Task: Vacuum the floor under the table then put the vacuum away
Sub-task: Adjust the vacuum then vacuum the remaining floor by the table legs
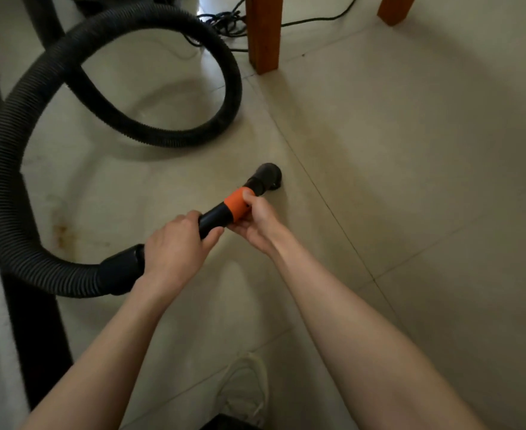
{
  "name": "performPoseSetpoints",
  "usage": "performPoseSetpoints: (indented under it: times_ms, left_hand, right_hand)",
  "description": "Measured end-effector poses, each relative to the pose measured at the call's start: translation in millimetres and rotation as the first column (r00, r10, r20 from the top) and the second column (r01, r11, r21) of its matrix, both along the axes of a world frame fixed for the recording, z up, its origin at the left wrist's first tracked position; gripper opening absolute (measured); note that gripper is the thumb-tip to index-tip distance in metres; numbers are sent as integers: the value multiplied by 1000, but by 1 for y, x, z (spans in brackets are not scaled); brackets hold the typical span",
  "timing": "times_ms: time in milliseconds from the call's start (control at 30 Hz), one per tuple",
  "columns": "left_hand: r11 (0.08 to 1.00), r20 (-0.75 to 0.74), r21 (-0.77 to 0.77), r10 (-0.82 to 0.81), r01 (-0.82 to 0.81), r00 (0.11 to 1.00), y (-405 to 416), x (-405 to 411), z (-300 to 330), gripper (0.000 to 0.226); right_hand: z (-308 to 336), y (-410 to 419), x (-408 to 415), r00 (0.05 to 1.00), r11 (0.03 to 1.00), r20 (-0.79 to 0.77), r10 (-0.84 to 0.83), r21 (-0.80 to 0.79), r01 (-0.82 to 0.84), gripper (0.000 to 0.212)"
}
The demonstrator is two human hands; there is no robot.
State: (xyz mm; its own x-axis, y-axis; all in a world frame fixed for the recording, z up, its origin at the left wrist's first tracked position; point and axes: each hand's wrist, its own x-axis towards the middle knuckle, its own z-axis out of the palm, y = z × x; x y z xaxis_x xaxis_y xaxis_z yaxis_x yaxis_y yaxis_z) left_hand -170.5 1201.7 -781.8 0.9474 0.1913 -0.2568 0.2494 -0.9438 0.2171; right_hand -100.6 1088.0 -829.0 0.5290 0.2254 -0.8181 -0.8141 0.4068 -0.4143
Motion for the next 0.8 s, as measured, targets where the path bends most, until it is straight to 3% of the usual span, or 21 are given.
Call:
performPoseSetpoints:
  times_ms: [200,400,800]
  left_hand:
    - [998,-77,-54,-15,11,997,0,-13,5,37]
    - [996,-135,-43,-87,82,987,-20,-40,17,36]
    - [915,-307,-310,-352,257,884,-88,-64,12,33]
  right_hand:
    - [0,0,-24,998,998,-33,-58,-13,58,46]
    - [13,-24,-67,984,989,-110,-143,15,145,27]
    - [25,-113,-116,922,939,-193,-337,-136,315,30]
